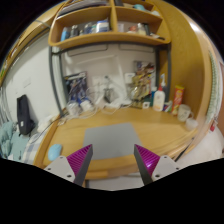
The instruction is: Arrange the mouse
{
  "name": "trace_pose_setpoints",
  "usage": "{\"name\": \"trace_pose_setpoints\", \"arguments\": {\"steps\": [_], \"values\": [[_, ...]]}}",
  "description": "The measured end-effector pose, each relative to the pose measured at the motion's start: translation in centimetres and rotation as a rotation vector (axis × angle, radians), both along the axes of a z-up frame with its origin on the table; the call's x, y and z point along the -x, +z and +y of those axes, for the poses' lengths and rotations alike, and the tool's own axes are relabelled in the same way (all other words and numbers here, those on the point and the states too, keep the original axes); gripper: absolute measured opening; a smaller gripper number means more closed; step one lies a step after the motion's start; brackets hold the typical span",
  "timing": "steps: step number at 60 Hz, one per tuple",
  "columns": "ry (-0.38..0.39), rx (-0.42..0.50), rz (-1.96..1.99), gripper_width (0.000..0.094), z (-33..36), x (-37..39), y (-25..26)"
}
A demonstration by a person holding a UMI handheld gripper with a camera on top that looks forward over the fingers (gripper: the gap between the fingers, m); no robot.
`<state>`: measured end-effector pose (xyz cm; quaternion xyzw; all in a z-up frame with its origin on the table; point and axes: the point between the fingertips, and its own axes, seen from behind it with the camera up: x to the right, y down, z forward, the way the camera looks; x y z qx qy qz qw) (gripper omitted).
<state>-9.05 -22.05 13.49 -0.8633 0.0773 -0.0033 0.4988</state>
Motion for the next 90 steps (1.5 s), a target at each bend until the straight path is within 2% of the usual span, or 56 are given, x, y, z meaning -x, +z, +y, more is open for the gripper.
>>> {"name": "trace_pose_setpoints", "arguments": {"steps": [7,21,33,43,48,50,52,54,62,67,68,69,76,81,85,90], "values": [[0.088,0.046,0.046,0.0824,-0.9,8.8,-5.3],[0.258,0.103,0.067,0.0828,1.5,21.5,-10.0],[0.31,0.148,0.05,0.0829,5.5,27.1,-13.1],[0.3,0.167,0.029,0.0826,8.9,28.8,-14.5],[0.28,0.164,0.01,0.0768,10.2,28.8,-14.5],[0.275,0.168,0.005,0.0683,10.5,28.9,-14.6],[0.272,0.171,0.007,0.0652,10.9,29.0,-14.7],[0.264,0.172,0.006,0.0536,10.9,28.9,-14.7],[0.263,0.162,0.026,0.0462,10.7,29.0,-14.7],[0.274,0.161,0.031,0.0366,10.6,29.0,-14.8],[0.278,0.164,0.028,0.0402,10.6,29.0,-14.8],[0.283,0.165,0.026,0.0333,10.6,29.1,-14.8],[0.315,0.179,0.012,0.033,10.8,29.3,-14.8],[0.368,0.19,-0.006,0.0333,10.6,29.5,-13.7],[0.405,0.15,0.005,0.0332,10.9,29.6,-10.7],[0.415,0.078,-0.011,0.0331,12.3,27.5,-5.5]]}}
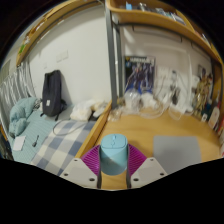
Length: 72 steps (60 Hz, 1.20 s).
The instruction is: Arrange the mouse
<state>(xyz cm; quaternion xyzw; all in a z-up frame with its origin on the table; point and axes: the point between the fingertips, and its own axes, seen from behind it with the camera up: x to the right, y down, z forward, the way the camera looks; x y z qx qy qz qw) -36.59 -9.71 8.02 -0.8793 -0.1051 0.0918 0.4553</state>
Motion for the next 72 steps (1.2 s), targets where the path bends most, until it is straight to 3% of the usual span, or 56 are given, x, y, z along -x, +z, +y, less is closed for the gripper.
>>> {"name": "trace_pose_setpoints", "arguments": {"steps": [12,21,27,35,52,57,58,59,61,72], "values": [[-0.086,-0.218,-0.019,0.0332,5.2,-10.6,13.7],[-0.179,-0.269,-0.024,0.0333,8.6,-19.3,16.2],[-0.227,-0.234,-0.05,0.0335,9.7,-23.8,13.7],[-0.271,-0.121,-0.041,0.0332,9.9,-26.7,6.5],[-0.293,0.113,-0.031,0.0342,7.1,-26.8,-6.4],[-0.293,0.153,-0.016,0.034,6.5,-26.5,-8.3],[-0.291,0.162,-0.016,0.0405,6.2,-26.4,-8.7],[-0.291,0.156,-0.016,0.0365,6.3,-26.4,-8.7],[-0.293,0.148,-0.013,0.0374,6.3,-26.4,-8.7],[-0.289,0.166,0.002,0.0509,6.1,-26.4,-9.2]]}}
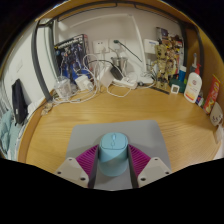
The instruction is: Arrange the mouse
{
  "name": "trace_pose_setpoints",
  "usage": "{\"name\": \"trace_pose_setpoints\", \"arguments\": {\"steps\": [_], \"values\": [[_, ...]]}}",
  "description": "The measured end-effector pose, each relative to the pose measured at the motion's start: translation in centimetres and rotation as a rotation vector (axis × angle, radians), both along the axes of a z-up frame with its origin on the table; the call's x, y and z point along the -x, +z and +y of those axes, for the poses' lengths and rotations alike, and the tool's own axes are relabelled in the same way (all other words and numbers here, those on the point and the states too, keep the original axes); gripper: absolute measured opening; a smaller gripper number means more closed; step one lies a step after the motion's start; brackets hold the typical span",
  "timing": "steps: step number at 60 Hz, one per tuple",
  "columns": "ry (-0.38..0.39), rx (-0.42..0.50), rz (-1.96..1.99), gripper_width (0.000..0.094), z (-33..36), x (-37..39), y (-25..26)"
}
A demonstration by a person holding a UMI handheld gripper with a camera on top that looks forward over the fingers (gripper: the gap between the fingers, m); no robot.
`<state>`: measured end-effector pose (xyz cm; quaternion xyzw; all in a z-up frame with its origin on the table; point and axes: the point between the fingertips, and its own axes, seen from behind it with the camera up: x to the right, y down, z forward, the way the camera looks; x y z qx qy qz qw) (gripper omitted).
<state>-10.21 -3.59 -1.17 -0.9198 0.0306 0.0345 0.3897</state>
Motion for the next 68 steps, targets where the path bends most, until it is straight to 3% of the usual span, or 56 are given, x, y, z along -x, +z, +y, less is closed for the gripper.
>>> {"name": "trace_pose_setpoints", "arguments": {"steps": [4,7,10,20,41,54,68], "values": [[0.021,0.037,-0.04,0.0641,-0.5,-0.2,-0.2],[0.038,0.067,-0.076,0.0824,-1.1,-0.7,-0.2],[0.047,0.084,-0.087,0.0874,-1.7,-0.8,0.3],[0.06,0.037,-0.045,0.0873,-3.5,-1.3,6.1],[0.028,-0.159,-0.126,0.0866,-6.5,-7.8,22.3],[-0.004,-0.19,-0.151,0.0868,-8.6,-10.3,25.5],[-0.019,-0.166,-0.143,0.0865,-11.0,-11.1,24.7]]}}
